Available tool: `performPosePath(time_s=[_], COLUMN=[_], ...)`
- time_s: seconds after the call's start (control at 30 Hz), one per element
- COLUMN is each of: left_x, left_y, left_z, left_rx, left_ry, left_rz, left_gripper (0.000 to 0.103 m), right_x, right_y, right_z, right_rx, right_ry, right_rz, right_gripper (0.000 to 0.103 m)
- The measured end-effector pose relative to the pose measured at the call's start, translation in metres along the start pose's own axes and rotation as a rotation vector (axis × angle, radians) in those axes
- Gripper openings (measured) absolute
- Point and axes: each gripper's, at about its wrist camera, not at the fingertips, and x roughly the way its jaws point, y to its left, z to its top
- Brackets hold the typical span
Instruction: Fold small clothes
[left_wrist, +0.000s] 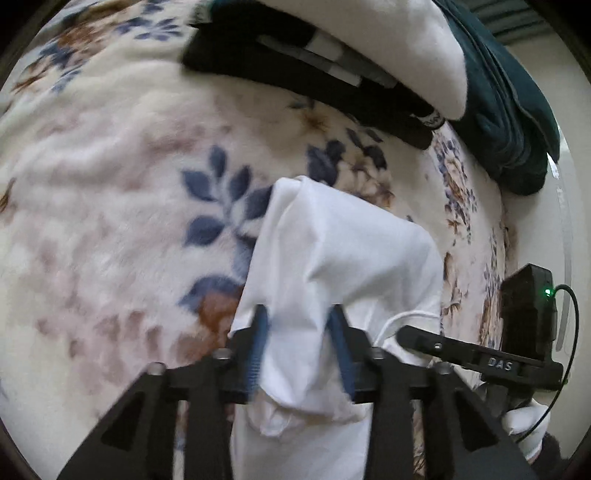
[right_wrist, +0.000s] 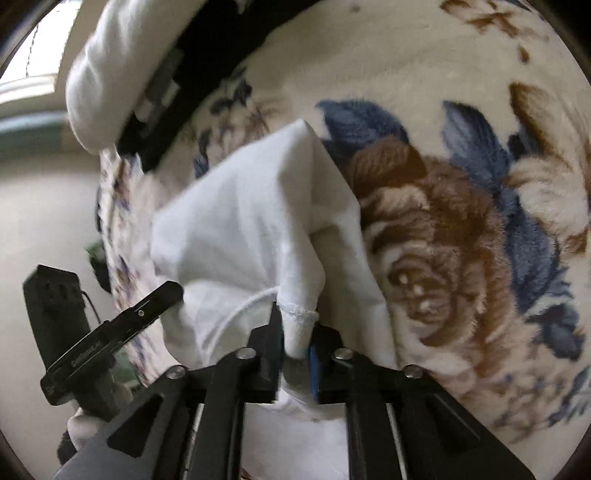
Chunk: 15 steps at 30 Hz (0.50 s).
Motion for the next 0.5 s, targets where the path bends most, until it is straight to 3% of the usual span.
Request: performPosePath(time_s=[0.13,0.2,0.27,0.33,0.4,0.5], left_x=[-0.034,-0.041,-0.033,-0.015,0.000,0.017], left_y=[-0.005,-0.018,-0.030,-0.038,-0.040,-0.033], left_z=[-0.019,-0.028,-0.034,-0.038,-0.045,-0.055], left_rx=[-0.025,0.017,0.067,0.122,0.155,0.181], left_ry=[-0.134,-0.183,-0.185,-0.148,-0.119,-0.074], left_rz=[0.047,0.099,0.142,0.221,0.274,0.344], left_gripper=[0.037,0.037,0.037,0.037,0.037,0.037], right_x=[-0.029,-0.046,-0.052,-0.050,-0.031,0.005], right_y=[0.013,0.026,0.040,0.054,0.061,0.057], right_z=[-0.013,-0.025,-0.033,-0.029,-0.031,-0.039], right_rx=[-0.041,-0.069,-0.099,-0.138,-0.173,-0.192], right_ry=[-0.115,-0.215,-0.274,-0.279,-0.221,-0.142], right_rz=[-0.099,-0.164,-0.203,-0.200,-0.228,-0.331], right_gripper=[0.038,0.038,0.038,0.038,0.038,0.037])
